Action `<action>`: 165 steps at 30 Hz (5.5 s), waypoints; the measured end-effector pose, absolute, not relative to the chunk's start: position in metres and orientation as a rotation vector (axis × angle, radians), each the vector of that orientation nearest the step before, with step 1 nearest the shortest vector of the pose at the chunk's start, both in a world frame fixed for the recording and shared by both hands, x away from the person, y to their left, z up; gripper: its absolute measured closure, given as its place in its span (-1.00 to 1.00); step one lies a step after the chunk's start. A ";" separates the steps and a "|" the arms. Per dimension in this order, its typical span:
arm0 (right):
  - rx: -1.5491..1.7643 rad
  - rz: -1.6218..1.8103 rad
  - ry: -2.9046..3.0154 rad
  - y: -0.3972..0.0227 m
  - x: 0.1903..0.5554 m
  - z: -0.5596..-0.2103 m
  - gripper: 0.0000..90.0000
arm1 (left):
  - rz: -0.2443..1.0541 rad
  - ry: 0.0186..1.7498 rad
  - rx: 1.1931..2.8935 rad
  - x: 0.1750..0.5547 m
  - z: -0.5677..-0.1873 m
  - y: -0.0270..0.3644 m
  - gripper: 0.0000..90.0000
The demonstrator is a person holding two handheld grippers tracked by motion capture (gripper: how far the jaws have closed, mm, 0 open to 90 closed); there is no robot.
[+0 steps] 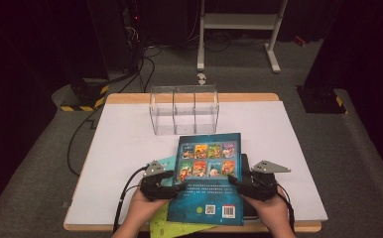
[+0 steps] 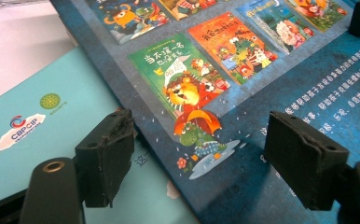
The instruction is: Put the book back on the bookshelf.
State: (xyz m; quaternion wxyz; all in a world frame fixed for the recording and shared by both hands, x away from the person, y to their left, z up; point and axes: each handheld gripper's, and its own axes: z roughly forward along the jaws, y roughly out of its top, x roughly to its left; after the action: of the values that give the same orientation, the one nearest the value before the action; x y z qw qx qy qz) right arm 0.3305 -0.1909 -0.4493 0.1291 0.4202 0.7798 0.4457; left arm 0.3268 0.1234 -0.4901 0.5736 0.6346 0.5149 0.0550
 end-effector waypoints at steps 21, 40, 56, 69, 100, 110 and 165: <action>1.277 1.331 2.352 -0.183 0.336 -0.453 -0.13 | 0.128 1.211 1.487 0.325 -0.490 0.125 -0.45; 1.119 1.341 2.265 -0.183 0.323 -0.442 0.00 | 0.071 1.235 1.447 0.329 -0.490 0.131 -0.58; 0.994 1.356 2.205 -0.179 0.311 -0.431 0.00 | -0.062 1.243 1.391 0.331 -0.487 0.134 -0.65; 0.950 1.386 2.195 -0.177 0.312 -0.429 0.00 | -0.116 1.252 1.350 0.337 -0.487 0.138 -0.63; 1.144 1.378 2.125 -0.174 0.353 -0.415 0.07 | 0.058 1.191 1.313 0.362 -0.461 0.143 -0.18; 1.068 1.391 2.035 -0.161 0.339 -0.397 0.13 | 0.167 1.139 1.274 0.347 -0.446 0.149 -0.11; 0.858 1.435 1.849 -0.123 0.345 -0.352 0.23 | 0.516 0.995 1.103 0.349 -0.408 0.172 0.33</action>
State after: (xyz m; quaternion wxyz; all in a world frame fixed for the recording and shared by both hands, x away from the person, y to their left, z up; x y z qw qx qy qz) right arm 0.3447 -0.1229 -0.3515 0.3186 0.3262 0.7031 0.5456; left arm 0.3486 0.1718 -0.4085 0.7066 0.4962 0.4478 0.2321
